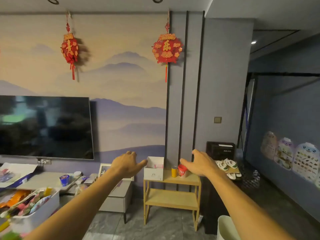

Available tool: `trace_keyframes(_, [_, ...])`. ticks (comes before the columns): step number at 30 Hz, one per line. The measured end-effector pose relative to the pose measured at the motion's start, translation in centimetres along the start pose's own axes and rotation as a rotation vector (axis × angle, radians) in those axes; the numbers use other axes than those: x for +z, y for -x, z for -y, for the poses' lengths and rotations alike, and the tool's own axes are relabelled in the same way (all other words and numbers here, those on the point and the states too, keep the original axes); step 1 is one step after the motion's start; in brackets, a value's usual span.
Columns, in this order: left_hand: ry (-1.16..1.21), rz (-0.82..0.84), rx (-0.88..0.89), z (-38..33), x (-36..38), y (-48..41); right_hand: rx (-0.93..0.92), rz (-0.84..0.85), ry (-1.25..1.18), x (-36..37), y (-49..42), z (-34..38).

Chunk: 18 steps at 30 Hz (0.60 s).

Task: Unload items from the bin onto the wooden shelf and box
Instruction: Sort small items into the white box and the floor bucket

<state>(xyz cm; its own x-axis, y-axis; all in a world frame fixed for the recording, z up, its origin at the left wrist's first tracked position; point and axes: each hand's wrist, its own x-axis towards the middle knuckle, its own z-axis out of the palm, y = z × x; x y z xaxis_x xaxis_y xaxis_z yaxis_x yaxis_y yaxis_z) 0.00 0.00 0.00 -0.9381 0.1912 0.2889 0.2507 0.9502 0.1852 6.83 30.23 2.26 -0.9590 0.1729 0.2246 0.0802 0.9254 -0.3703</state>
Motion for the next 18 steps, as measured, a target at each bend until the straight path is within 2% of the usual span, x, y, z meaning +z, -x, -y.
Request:
trace_keyframes(5, [0.082,0.163,-0.04,3.1,4.4,-5.0,-0.005,0.09,0.001,4.1,-5.3,0.5])
trace_keyframes(18, [0.078,0.193,-0.013,9.0,14.0,-23.6,0.055,0.124,0.043,16.1,-24.5,2.1])
